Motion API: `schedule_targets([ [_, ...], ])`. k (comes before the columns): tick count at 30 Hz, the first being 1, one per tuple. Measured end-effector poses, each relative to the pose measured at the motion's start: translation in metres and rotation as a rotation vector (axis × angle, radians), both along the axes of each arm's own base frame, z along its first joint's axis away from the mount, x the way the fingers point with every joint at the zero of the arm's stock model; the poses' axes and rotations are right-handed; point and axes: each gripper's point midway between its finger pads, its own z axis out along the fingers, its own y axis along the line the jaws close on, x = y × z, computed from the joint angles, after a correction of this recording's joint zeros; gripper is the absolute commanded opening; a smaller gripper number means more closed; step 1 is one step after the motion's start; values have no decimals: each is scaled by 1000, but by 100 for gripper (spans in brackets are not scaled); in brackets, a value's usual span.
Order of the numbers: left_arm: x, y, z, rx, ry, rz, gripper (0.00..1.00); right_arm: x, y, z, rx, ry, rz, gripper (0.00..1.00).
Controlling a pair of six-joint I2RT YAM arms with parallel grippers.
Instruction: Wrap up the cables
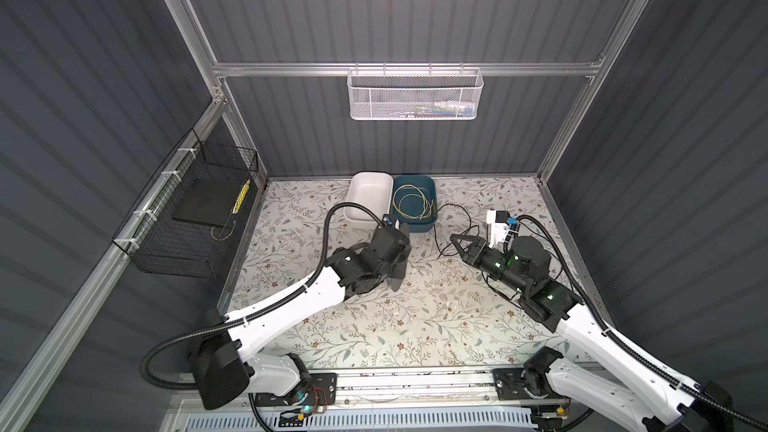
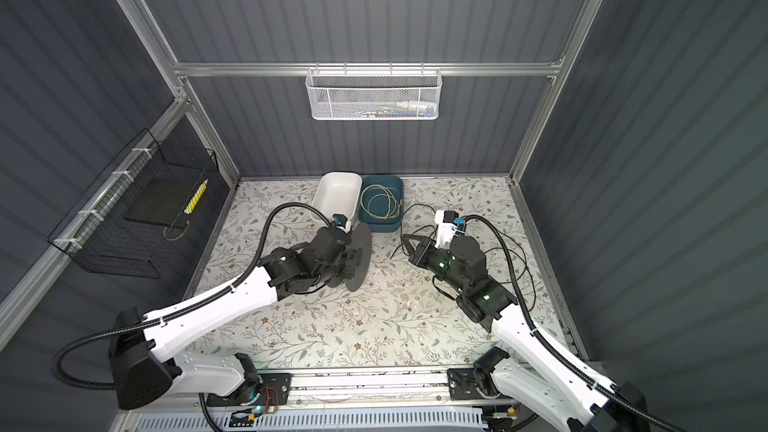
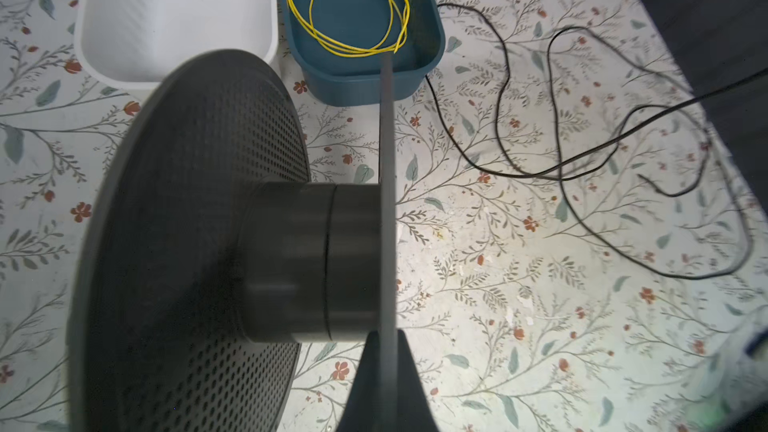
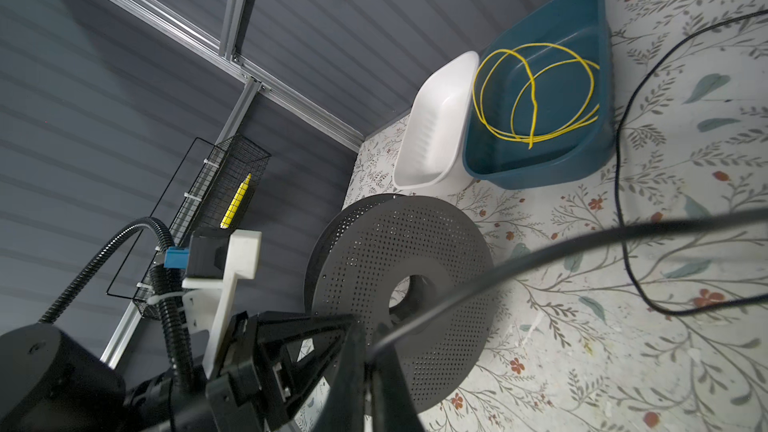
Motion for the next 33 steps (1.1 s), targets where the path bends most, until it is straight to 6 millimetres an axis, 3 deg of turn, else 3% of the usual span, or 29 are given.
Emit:
schedule_targets([
  [5, -6, -18, -22, 77, -1, 6, 0, 0, -2, -5, -17, 13, -8, 0],
  [13, -3, -21, -22, 50, -6, 43, 0, 1, -1, -7, -20, 18, -9, 0],
  [19, -2, -24, -20, 28, -13, 40, 34, 4, 1, -14, -31, 37, -8, 0],
  [27, -5, -29, -15, 33, -10, -15, 49, 6, 4, -14, -21, 38, -1, 0],
  [33, -6, -34, 11, 6, -38, -55, 54, 6, 6, -15, -14, 44, 8, 0],
])
